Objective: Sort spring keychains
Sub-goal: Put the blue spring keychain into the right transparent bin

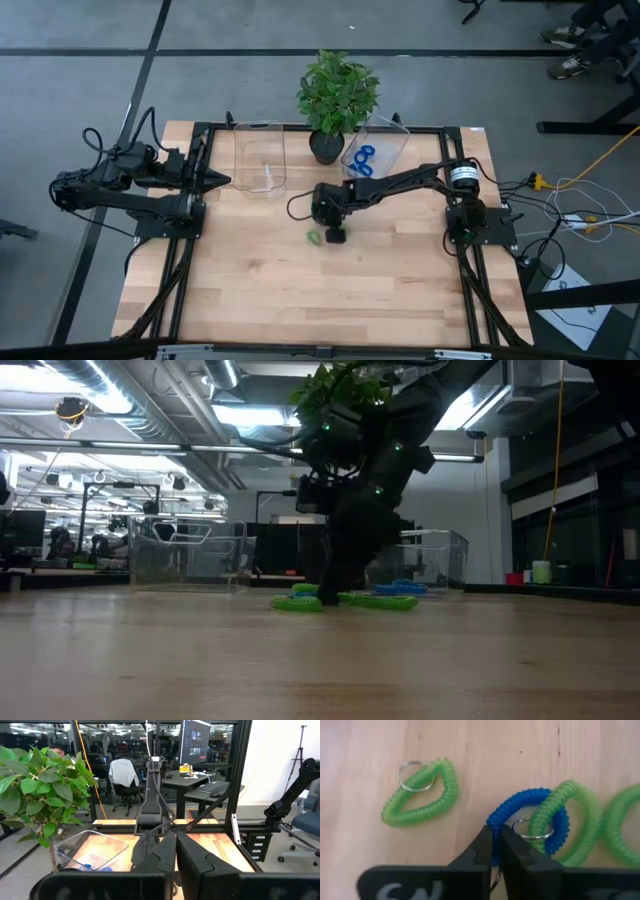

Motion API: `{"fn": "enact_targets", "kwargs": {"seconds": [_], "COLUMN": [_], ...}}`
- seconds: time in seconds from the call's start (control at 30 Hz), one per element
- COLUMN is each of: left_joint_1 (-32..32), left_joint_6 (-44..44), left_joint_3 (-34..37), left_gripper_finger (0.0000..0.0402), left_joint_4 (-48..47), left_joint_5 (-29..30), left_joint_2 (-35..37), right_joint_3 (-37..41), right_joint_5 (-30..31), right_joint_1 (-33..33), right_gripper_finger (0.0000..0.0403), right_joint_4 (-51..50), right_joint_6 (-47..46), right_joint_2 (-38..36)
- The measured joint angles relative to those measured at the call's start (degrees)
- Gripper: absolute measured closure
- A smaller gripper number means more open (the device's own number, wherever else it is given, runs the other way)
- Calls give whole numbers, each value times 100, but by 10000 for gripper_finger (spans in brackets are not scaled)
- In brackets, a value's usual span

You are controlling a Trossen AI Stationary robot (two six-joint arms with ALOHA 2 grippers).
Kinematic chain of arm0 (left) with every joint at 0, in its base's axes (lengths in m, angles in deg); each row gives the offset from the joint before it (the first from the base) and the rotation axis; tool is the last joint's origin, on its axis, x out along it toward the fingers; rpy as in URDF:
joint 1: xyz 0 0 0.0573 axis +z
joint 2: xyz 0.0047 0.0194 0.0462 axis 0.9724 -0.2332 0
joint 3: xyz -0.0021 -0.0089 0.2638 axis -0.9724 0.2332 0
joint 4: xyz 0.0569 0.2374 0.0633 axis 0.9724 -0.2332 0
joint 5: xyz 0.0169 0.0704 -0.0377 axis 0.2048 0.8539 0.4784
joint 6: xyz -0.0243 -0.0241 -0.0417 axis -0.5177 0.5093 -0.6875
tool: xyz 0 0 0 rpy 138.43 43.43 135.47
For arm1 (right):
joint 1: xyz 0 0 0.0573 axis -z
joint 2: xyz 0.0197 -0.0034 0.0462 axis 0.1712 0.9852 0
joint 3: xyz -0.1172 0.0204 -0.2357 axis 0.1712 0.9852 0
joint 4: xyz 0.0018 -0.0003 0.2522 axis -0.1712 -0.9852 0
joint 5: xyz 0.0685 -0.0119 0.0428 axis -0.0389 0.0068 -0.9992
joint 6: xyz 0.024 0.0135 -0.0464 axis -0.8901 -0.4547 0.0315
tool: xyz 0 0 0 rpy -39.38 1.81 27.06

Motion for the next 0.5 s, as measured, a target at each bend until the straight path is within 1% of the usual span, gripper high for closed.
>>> {"fn": "enact_targets", "kwargs": {"seconds": [0.1, 0.3, 0.4, 0.5], "left_joint_1": [-2, -1, -2, -2], "left_joint_6": [0, 0, 0, -1], "left_joint_3": [-2, -1, -2, -1], "left_gripper_finger": [389, 393, 392, 389], "left_joint_4": [0, 0, 0, 0], "left_joint_5": [2, 2, 0, 0], "left_joint_2": [0, 0, 0, 0], "right_joint_3": [8, -143, -338, -565], "right_joint_5": [-480, -1813, -2240, -2503], "right_joint_1": [17, 26, 59, 66], "right_gripper_finger": [375, 395, 394, 393], "right_joint_4": [64, 9, 38, 36], "right_joint_6": [-512, -1282, -1513, -1652], "right_joint_2": [10, 36, 32, 32]}}
